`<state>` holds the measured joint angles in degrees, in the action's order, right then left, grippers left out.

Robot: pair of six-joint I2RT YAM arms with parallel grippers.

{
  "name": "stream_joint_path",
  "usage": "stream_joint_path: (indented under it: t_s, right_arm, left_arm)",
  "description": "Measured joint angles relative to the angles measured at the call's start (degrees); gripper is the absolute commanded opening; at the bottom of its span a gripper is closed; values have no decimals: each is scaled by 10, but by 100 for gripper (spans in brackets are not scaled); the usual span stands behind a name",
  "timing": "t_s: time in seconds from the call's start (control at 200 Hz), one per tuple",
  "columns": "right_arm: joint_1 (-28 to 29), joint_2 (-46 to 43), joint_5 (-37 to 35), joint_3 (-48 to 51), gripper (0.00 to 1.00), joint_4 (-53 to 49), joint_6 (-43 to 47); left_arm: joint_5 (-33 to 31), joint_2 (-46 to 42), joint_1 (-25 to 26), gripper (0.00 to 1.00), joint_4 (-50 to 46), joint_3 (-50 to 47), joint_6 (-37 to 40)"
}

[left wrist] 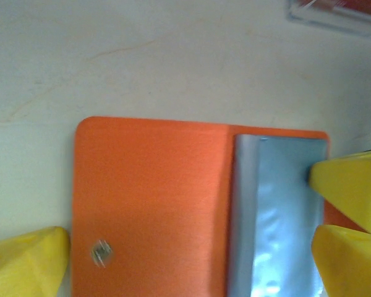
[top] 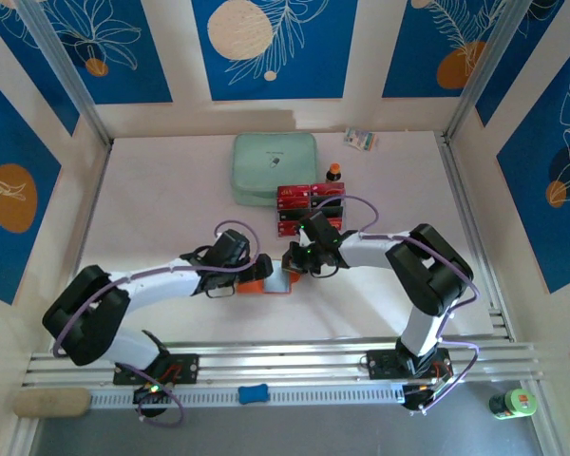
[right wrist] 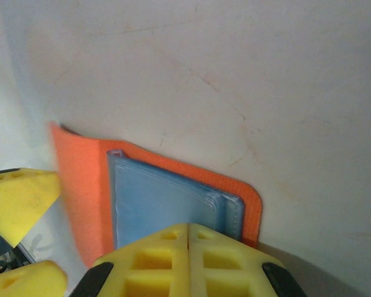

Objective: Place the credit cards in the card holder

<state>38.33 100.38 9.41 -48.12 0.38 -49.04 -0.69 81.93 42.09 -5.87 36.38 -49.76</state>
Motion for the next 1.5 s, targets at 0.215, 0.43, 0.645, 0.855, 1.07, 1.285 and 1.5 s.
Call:
stream_joint_path:
  t_s: [0.215, 0.43, 0.645, 0.855, 1.07, 1.285, 1.5]
  right_arm:
    - [1, 7, 7, -5, 0, 0, 2]
    - [14, 23, 12, -24, 0, 0, 2]
    - [21, 28, 13, -29, 0, 2, 0]
    - [15, 28, 16, -29, 0, 2, 0]
    - [4, -3, 15, -23, 28, -4, -9]
    - [2, -20, 15, -14, 37, 0, -15]
    - [3, -10, 15, -9, 37, 5, -20]
  left_arm:
    - [-25, 17, 15, 100, -12, 12, 28]
    - [-41, 23, 27, 100, -21, 18, 43]
    - [-49, 28, 31, 97, -28, 23, 53]
    - [-63, 31, 33, 83, -36, 24, 63]
    - [-68, 32, 34, 81, -36, 22, 64]
    - [-71, 32, 35, 79, -35, 21, 64]
    - [-82, 31, 36, 70, -31, 15, 62]
